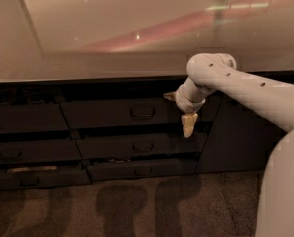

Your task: Open top drawer

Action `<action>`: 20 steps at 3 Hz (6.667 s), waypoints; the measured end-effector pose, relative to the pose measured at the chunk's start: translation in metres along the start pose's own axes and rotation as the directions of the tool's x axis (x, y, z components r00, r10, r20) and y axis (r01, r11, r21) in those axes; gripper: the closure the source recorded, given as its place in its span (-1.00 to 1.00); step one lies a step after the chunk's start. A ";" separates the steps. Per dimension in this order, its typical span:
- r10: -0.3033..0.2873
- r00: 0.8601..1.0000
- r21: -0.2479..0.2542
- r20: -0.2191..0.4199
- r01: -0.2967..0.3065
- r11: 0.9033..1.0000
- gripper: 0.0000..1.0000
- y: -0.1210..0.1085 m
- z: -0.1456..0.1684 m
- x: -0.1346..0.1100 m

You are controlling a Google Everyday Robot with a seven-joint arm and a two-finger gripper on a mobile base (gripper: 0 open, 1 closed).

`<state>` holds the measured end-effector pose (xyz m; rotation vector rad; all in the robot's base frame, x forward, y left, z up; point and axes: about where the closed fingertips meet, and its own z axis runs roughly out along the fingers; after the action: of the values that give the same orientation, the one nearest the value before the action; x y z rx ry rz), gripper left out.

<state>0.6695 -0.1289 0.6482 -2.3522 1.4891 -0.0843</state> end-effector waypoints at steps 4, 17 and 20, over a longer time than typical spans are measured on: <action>0.046 0.999 -0.051 0.018 -0.045 0.998 -0.15 0.003 0.012 0.012; 0.036 0.999 -0.009 -0.027 -0.037 0.999 1.00 0.005 -0.021 -0.001; 0.033 0.999 0.001 -0.010 -0.033 0.999 1.00 0.018 -0.027 -0.011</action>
Offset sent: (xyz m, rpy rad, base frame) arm 0.0039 -0.0064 -0.0114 0.0041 0.0522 -0.0239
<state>0.6428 -0.1331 0.6688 -2.3289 1.5317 -0.0882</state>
